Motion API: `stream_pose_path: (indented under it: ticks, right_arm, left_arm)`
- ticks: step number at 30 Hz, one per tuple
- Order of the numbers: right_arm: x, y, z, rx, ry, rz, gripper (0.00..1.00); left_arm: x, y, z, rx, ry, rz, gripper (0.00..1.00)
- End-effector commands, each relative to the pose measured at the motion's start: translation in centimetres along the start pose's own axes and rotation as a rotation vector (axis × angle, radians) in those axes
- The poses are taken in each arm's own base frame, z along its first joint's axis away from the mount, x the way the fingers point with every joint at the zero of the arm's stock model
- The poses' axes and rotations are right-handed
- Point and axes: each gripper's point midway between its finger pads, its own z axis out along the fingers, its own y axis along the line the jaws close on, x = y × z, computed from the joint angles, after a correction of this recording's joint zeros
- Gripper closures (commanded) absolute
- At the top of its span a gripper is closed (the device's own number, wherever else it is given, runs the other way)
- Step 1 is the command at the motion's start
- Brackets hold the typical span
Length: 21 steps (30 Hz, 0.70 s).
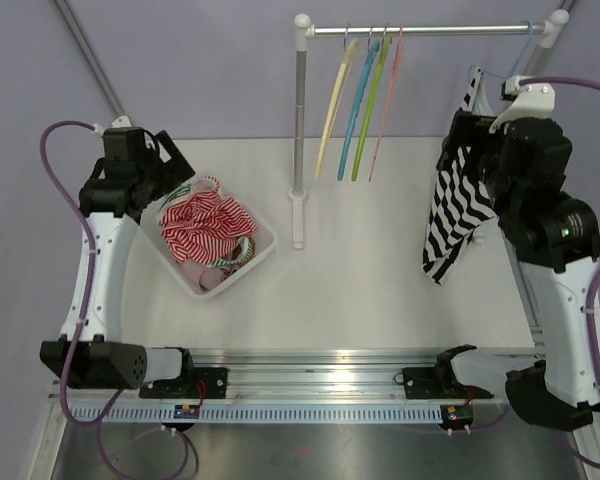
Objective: Remove the tank top from the hanger
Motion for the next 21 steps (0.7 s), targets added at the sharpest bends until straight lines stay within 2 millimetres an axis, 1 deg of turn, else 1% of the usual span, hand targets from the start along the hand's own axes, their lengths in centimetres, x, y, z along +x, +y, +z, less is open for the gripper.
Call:
stream_pose_path:
  ticks: [1,2,3,4,5,6,7,8,9,10,11,12,13,14,15,16,17,18,19,20,21]
  right_arm:
    - [-2.2,-4.2,2.0,0.208,-0.017,-0.030,0.01]
    - [-2.7,-4.8,3.0,0.222,-0.018,-0.010,0.00]
    - [-3.1,-6.3,3.7,0.258,-0.023,0.006,0.01]
    - [-3.2,-6.9,4.3,0.271,-0.019,0.007,0.00]
    - [-3.2,-7.3,5.6,0.289,-0.005,-0.024,0.01]
    - [-3.5,-8.1,6.3,0.308,-0.005,-0.031,0.00]
    - [-3.4,-8.5,7.1,0.308,0.006,-0.035,0.01]
    - [-3.5,-8.8,8.3,0.294,0.022,-0.080,0.01]
    - [-3.5,-9.2,9.0,0.283,0.029,-0.088,0.01]
    - [-3.4,-10.5,9.7,0.277,0.040,-0.077,0.01]
    - [-3.4,-11.5,10.7,0.289,0.055,-0.060,0.01]
    - [-3.3,-11.4,11.3,0.252,0.062,-0.054,0.02]
    - [-3.6,-12.3,11.6,0.252,0.057,-0.050,0.03]
    - [-3.2,-12.4,12.8,0.236,0.069,-0.046,0.04]
    - [-3.0,-12.0,13.5,0.191,0.077,-0.046,0.07]
    - [-3.6,-12.4,13.6,0.188,0.068,-0.055,0.10]
    - [-2.4,-12.9,14.8,0.192,0.116,-0.052,0.11]
    - [-2.2,-13.0,15.2,0.187,0.129,-0.052,0.12]
    - [-2.0,-13.3,16.1,0.185,0.140,-0.051,0.13]
    - [-1.5,-13.6,16.3,0.182,0.164,-0.046,0.23]
    - [-1.4,-12.8,16.6,0.135,0.167,-0.041,0.31]
  left_arm:
    - [-1.0,-3.0,-7.4,0.257,-0.087,0.069,0.01]
    - [-0.7,-3.2,-8.6,0.285,-0.109,0.095,0.01]
    - [-0.5,-3.1,-9.5,0.298,-0.126,0.108,0.01]
    - [0.1,-2.8,-11.2,0.333,-0.148,0.128,0.01]
    - [0.7,-2.8,-11.8,0.355,-0.156,0.161,0.01]
    - [1.1,-2.8,-12.4,0.375,-0.160,0.177,0.01]
    - [2.5,-2.6,-13.3,0.415,-0.158,0.197,0.01]
    - [3.1,-2.5,-13.8,0.438,-0.155,0.214,0.01]
    - [4.0,-2.6,-14.3,0.473,-0.150,0.228,0.01]
    - [5.0,-3.2,-15.2,0.541,-0.131,0.248,0.01]
    - [6.1,-3.1,-16.2,0.581,-0.137,0.265,0.01]
    - [6.7,-3.1,-16.6,0.599,-0.134,0.276,0.01]
    - [7.5,-3.3,-17.1,0.630,-0.126,0.305,0.01]
    - [8.2,-2.9,-17.5,0.633,-0.122,0.320,0.01]
    - [8.5,-2.7,-17.5,0.630,-0.120,0.329,0.01]
    - [8.9,-2.5,-17.4,0.619,-0.119,0.348,0.01]
    - [9.3,-2.3,-17.4,0.611,-0.106,0.360,0.01]
    - [9.5,-2.2,-17.3,0.607,-0.103,0.369,0.01]
    - [9.8,-2.2,-17.2,0.607,-0.098,0.383,0.01]
    - [9.9,-2.2,-17.2,0.609,-0.096,0.388,0.01]
    - [9.9,-2.3,-17.3,0.611,-0.095,0.389,0.01]
